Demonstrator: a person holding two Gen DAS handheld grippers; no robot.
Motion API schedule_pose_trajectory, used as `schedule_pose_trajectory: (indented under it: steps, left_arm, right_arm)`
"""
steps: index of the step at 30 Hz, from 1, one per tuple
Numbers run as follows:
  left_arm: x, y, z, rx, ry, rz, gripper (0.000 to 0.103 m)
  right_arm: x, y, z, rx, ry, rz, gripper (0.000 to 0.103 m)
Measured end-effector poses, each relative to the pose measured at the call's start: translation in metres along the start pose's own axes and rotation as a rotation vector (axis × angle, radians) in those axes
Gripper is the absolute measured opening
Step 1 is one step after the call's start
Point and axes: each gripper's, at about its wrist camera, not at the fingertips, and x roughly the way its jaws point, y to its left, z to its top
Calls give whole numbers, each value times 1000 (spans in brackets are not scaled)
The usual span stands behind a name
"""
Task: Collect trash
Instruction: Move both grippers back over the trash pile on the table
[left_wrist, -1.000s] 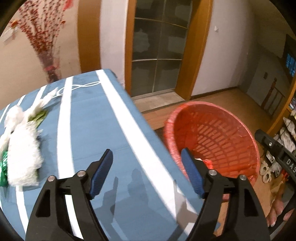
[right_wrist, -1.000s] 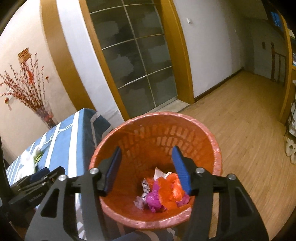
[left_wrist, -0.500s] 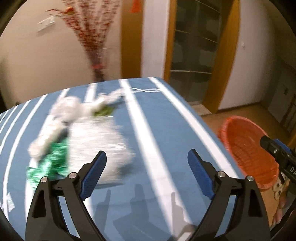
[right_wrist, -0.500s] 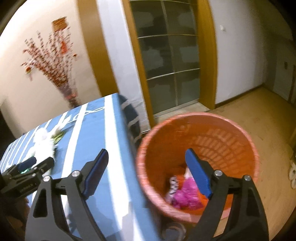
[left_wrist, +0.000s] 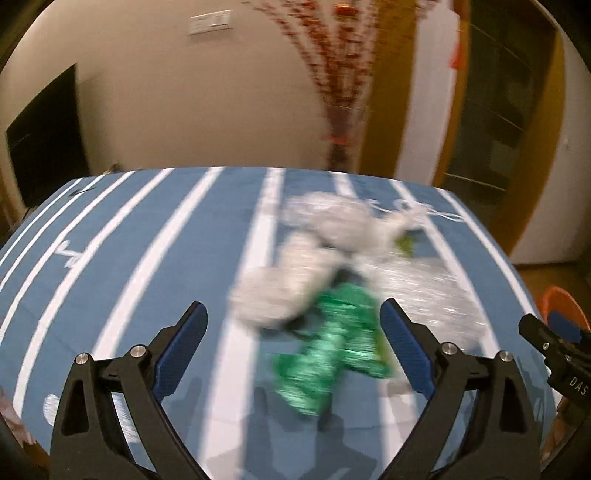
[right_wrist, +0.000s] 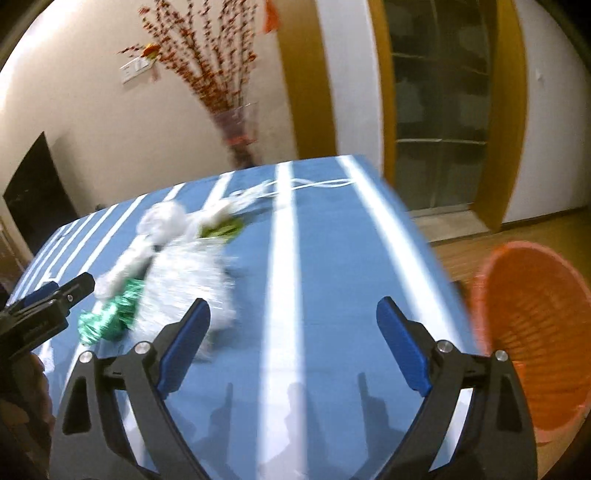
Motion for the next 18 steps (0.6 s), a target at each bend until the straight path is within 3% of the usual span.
schedule_pose_trajectory:
  steps: [4, 10, 16, 18]
  left_arm:
    - [6, 29, 1, -50, 6, 18, 93]
    - [19, 59, -2, -123, 37, 24, 93]
    - [24, 64, -2, -84, 43, 69, 96]
    - [24, 63, -4, -63, 36, 88, 96]
  right_arm:
    - [31, 27, 5, 10, 63, 38, 90]
    - [52, 59, 13, -44, 79, 46, 90]
    - [79, 80, 6, -92, 163, 53, 90]
    - [80, 82, 1, -122, 165, 45, 81]
